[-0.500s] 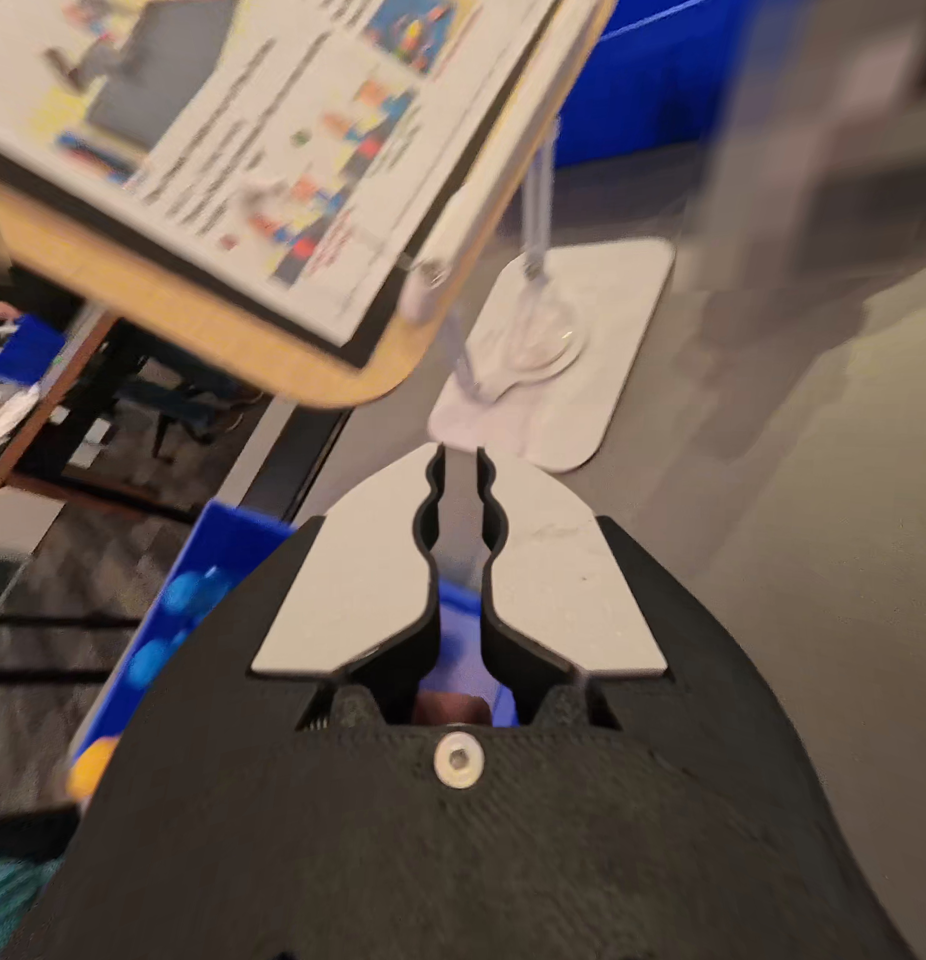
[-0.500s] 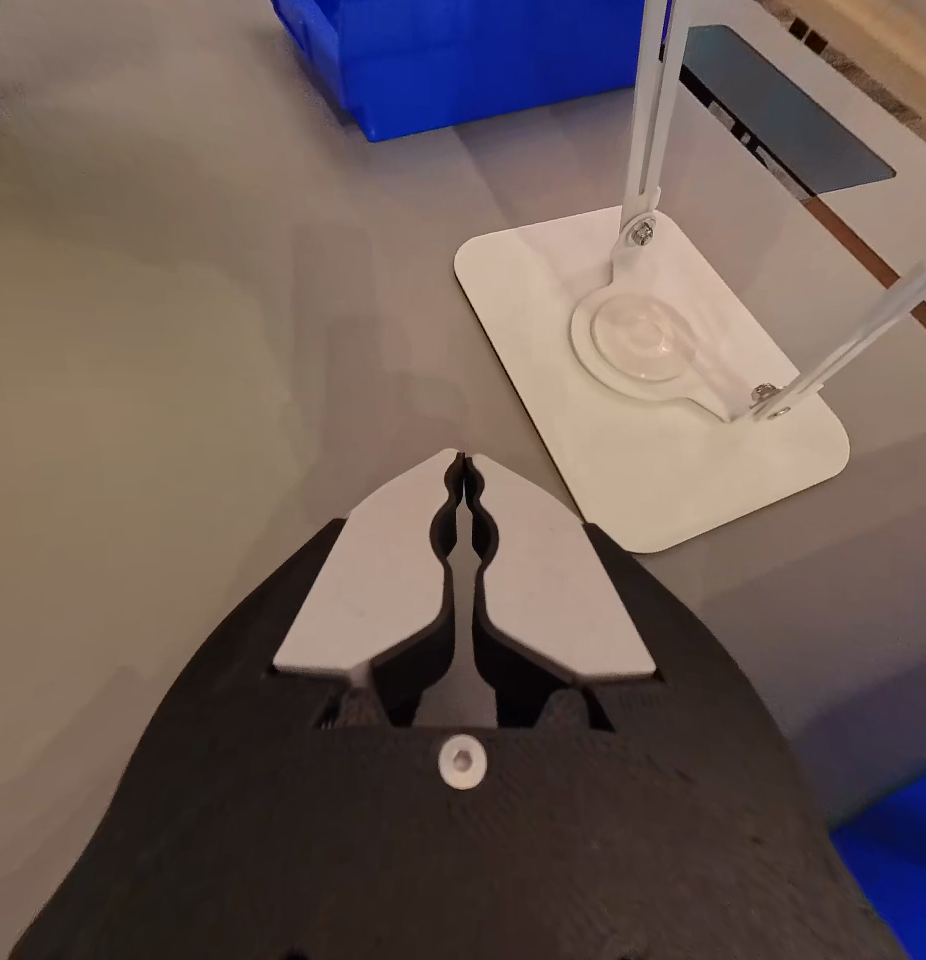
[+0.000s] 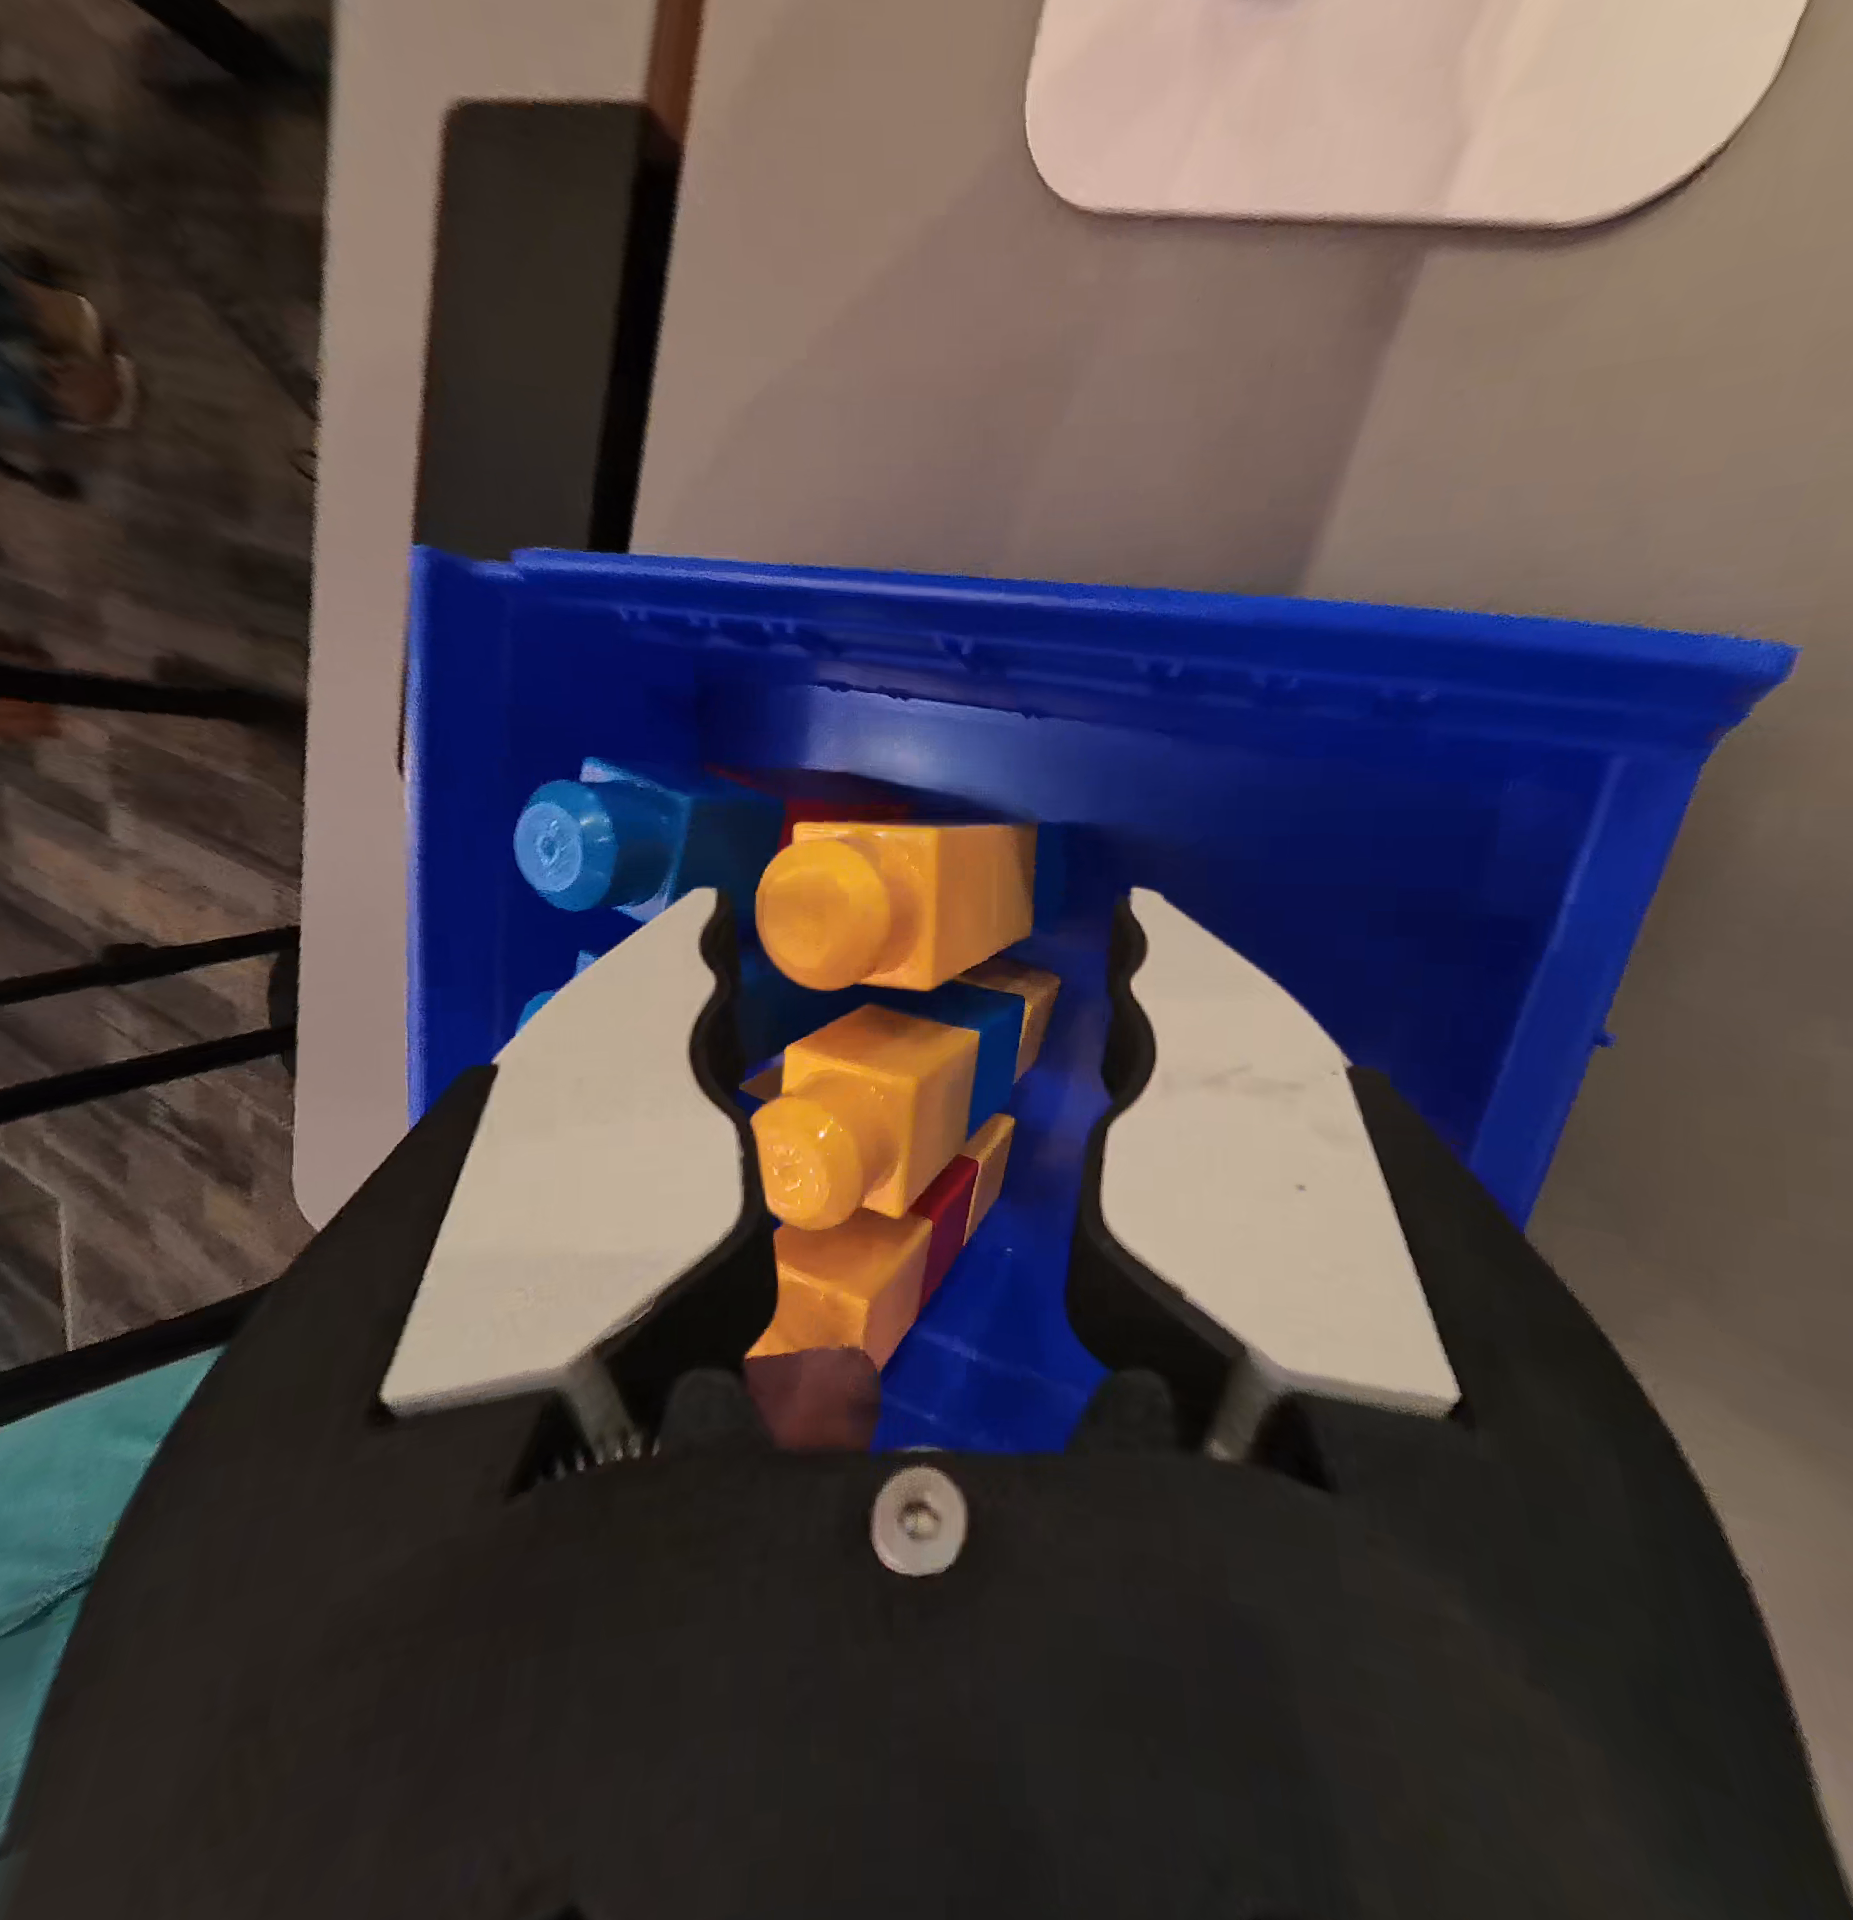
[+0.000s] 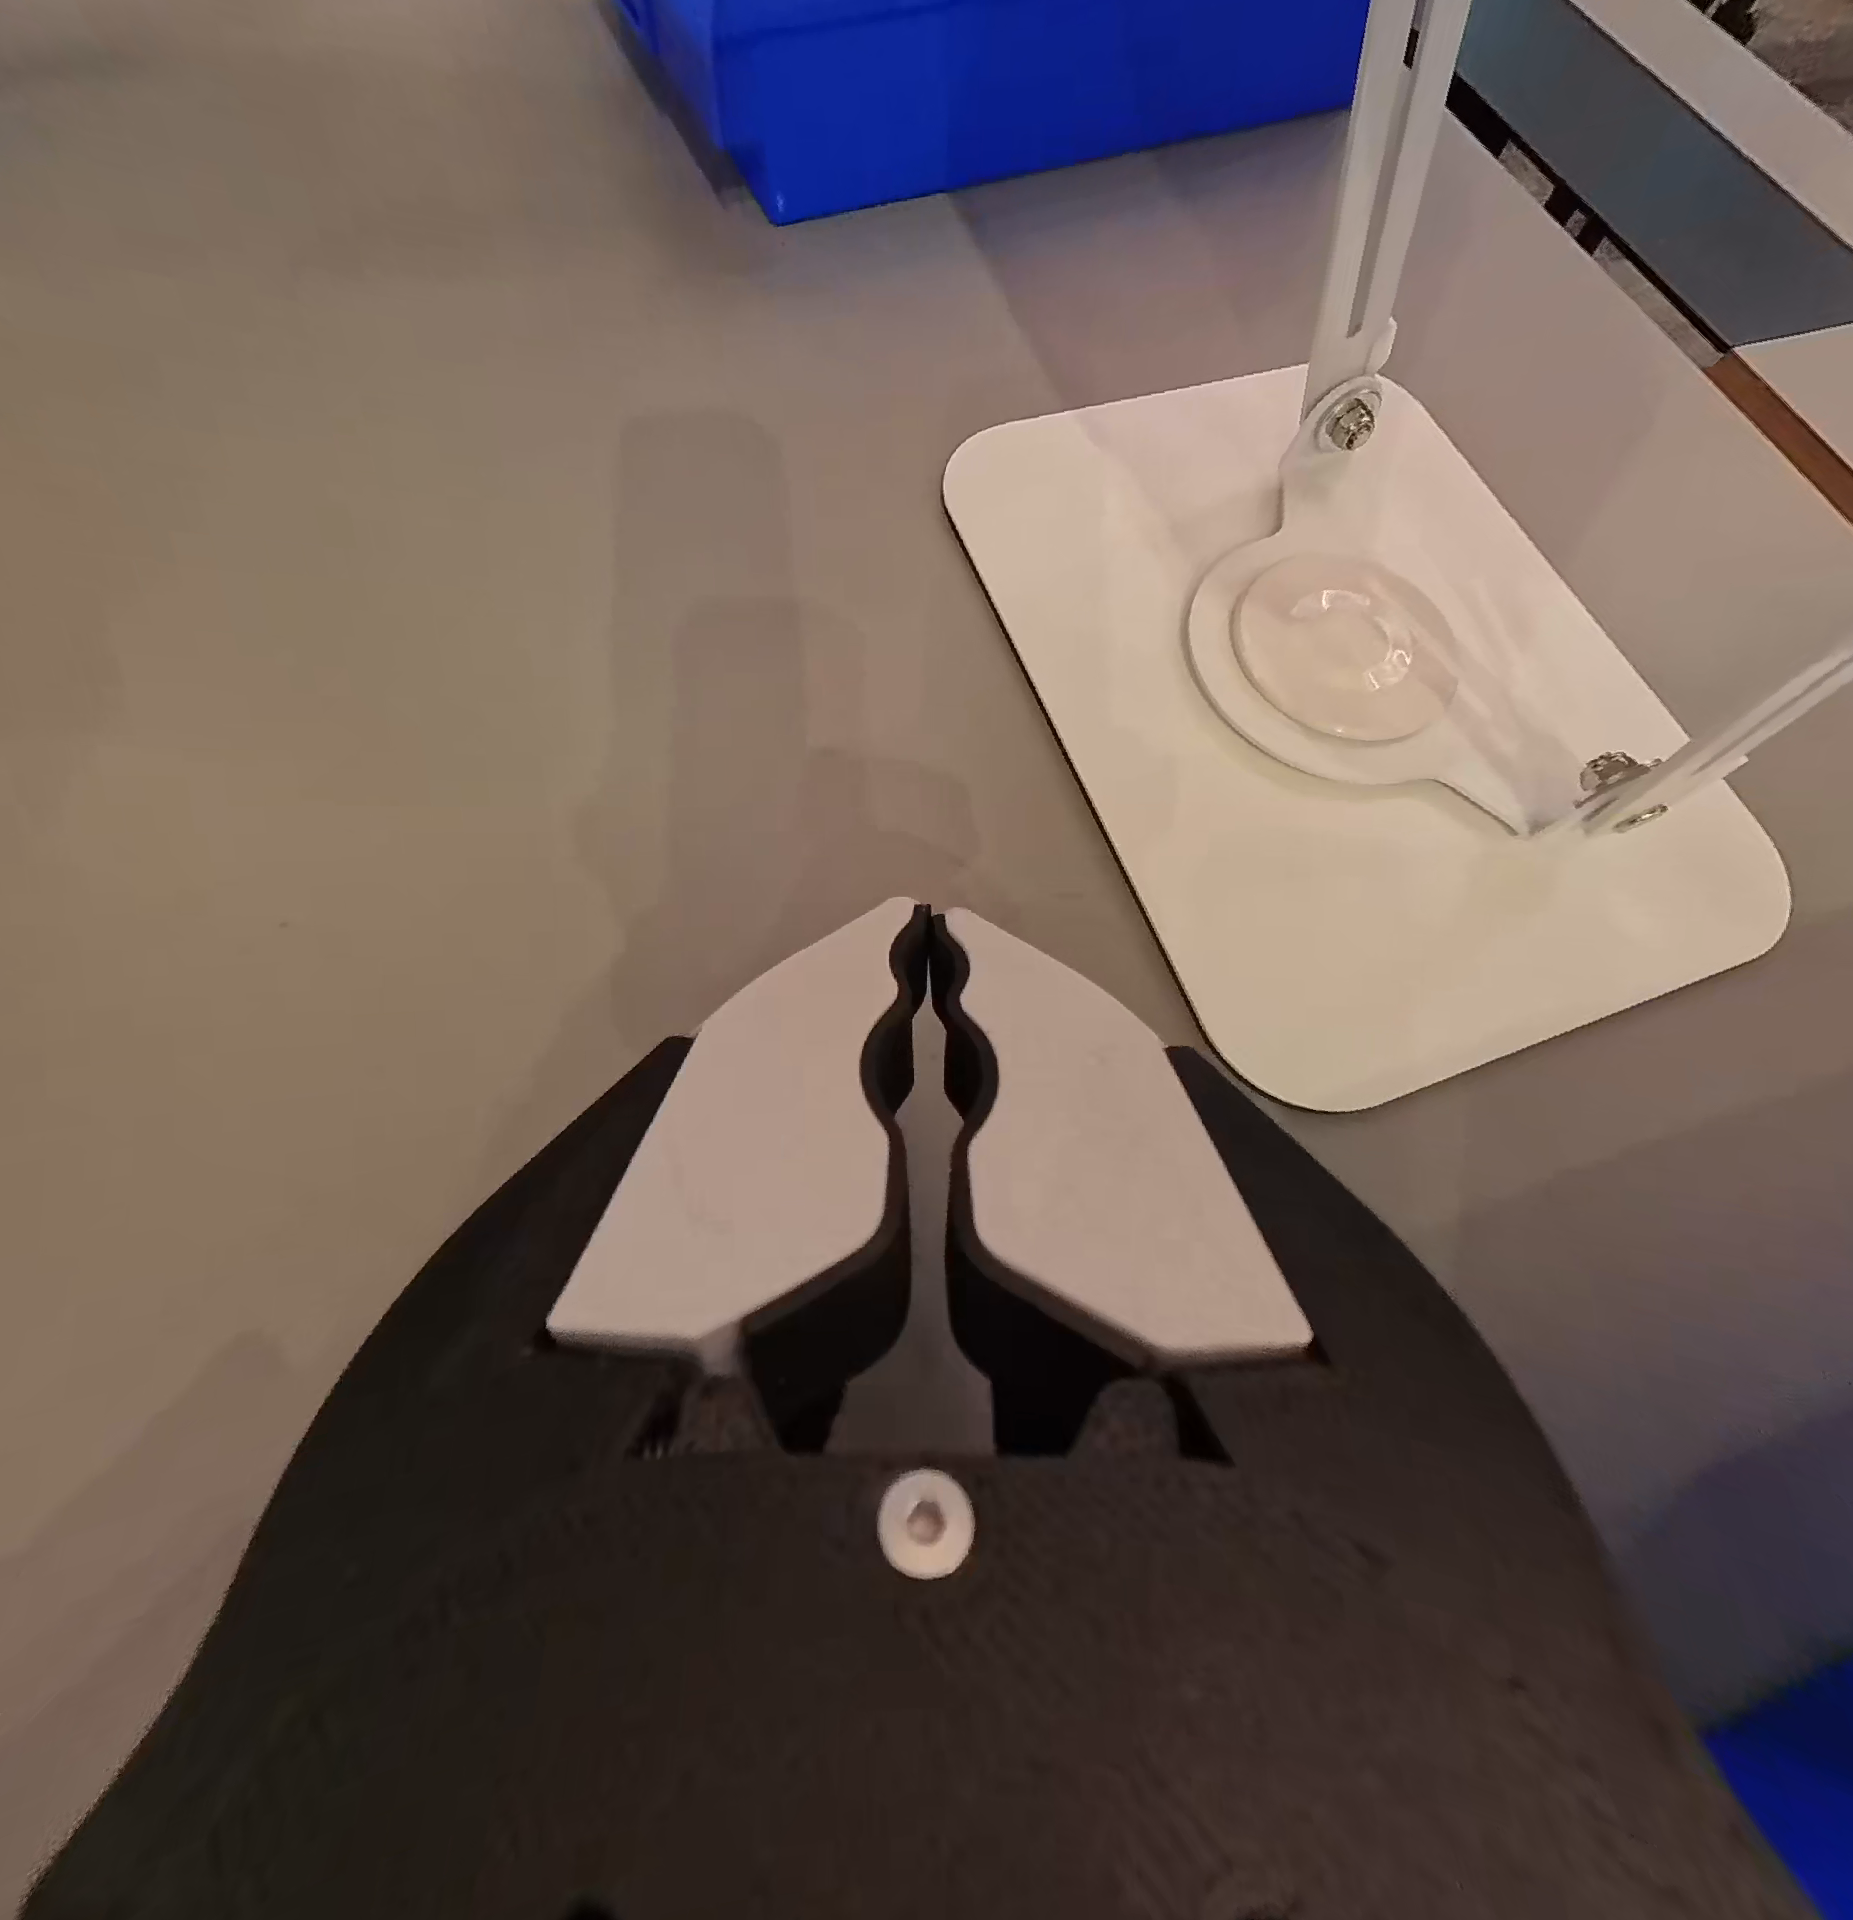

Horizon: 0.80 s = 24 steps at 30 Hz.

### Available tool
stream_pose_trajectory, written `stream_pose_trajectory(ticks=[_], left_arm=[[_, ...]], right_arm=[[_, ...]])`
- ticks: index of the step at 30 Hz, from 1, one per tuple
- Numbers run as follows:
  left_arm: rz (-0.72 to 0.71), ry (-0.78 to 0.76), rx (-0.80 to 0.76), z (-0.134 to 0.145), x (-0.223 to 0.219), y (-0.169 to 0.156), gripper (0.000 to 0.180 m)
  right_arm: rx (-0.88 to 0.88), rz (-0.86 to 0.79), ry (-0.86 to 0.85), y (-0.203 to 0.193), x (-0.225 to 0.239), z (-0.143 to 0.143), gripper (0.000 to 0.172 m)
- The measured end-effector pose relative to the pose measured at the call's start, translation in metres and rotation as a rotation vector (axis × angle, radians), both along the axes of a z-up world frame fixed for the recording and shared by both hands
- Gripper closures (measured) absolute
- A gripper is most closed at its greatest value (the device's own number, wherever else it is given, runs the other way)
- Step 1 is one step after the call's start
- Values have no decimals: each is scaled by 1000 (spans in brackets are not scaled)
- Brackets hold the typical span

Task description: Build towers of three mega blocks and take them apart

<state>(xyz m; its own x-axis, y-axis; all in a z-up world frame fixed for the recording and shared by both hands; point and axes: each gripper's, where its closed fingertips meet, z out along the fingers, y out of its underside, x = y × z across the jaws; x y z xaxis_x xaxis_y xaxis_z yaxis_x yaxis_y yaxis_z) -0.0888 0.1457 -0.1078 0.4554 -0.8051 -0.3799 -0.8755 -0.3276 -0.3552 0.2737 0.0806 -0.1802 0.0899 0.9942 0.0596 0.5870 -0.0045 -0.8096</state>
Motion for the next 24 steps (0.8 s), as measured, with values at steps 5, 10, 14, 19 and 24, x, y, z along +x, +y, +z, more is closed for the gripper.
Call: stream_pose_trajectory(ticks=[5, 10, 14, 19, 24], left_arm=[[-3, 100, -93, -19, -5, 7, 115], [5, 140, -181, -31, -6, 7, 121], [6, 132, -218, -30, -4, 7, 144], [18, 177, -168, -26, -7, 6, 144], [20, 104, -82, 7, -4, -2, 144]], right_arm=[[-8, 14, -13, -1, -1, -4, 172], [-12, 27, -14, -3, -1, -5, 172], [-12, 37, -15, -5, -2, -5, 172], [-10, 38, -7, -5, -2, -3, 172], [-9, 44, -4, -7, -2, -2, 172]])
